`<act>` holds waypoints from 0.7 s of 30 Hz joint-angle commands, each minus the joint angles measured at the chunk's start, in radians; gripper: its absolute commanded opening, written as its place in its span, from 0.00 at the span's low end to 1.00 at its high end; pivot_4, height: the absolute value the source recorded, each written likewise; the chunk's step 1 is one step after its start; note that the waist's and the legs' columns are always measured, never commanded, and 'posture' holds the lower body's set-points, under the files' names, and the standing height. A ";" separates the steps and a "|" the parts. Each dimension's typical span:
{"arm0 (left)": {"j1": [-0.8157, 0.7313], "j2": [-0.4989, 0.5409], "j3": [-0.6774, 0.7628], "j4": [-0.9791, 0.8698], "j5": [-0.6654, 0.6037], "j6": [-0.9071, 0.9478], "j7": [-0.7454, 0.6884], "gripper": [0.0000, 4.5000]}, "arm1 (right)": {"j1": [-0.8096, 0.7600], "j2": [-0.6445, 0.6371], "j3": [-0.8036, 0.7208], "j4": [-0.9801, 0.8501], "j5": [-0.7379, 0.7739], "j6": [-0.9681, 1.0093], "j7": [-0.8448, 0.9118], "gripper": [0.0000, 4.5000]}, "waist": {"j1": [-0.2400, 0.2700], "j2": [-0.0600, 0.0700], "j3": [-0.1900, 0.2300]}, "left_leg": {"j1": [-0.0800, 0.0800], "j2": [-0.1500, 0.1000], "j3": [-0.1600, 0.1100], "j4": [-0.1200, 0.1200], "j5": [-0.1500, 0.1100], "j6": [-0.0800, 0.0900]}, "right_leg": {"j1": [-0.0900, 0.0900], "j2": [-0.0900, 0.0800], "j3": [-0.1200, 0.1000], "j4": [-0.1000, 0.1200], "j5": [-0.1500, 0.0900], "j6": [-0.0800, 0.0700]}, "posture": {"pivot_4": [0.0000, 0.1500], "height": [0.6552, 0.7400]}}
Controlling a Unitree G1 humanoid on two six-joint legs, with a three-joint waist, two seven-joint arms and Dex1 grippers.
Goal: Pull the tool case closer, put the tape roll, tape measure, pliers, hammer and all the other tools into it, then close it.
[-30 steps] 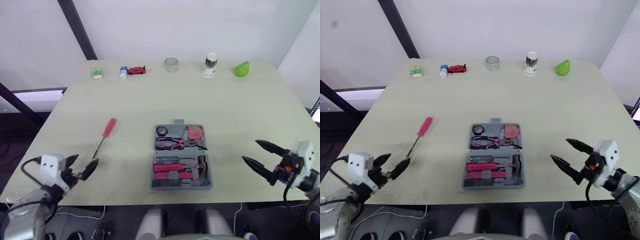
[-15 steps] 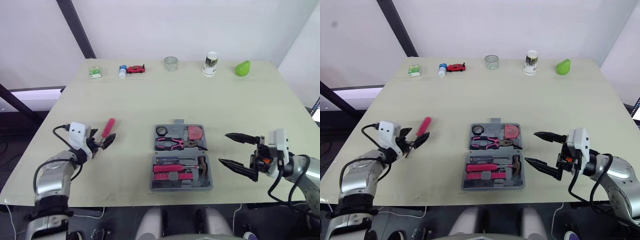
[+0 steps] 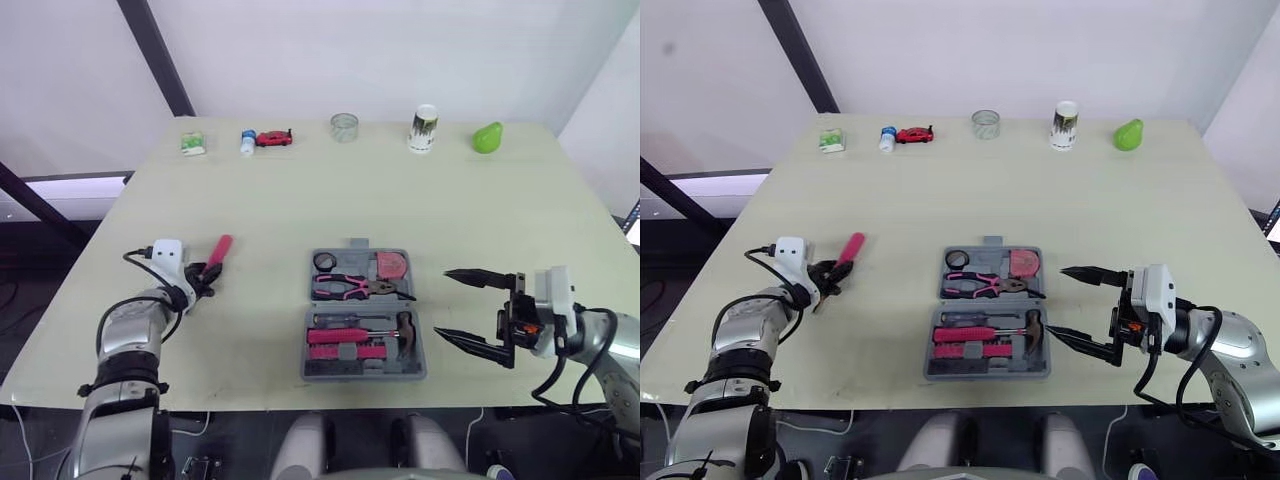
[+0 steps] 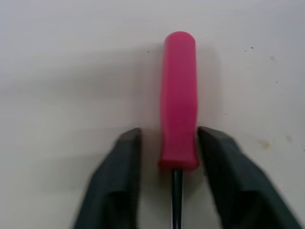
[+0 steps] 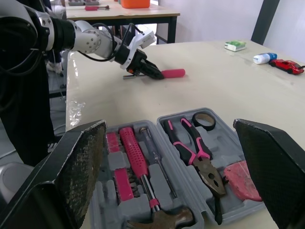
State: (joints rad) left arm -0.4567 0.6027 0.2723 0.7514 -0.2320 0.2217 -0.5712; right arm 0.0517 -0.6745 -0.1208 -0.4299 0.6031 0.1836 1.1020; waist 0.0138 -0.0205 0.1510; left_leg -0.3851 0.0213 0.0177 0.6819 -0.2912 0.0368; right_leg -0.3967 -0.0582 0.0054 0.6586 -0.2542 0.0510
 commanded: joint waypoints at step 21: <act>0.696 -0.297 -0.003 -1.258 -0.203 0.489 0.299 0.09 | -0.063 -0.008 0.014 -0.048 0.038 0.056 -0.019 1.00 | -0.001 0.000 0.002 | -0.001 0.000 -0.001 -0.006 0.001 -0.003 | -0.001 -0.015 0.003 -0.003 -0.002 -0.005 | 1.00 1.00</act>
State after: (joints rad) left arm 0.2426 0.2981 0.2510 -0.4558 -0.4427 0.7159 -0.3003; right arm -0.0071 -0.6755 -0.0957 -0.4560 0.6242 0.2376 1.0810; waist 0.0129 -0.0204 0.1527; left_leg -0.3857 0.0211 0.0161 0.6755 -0.2902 0.0342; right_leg -0.3979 -0.0726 0.0083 0.6549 -0.2559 0.0459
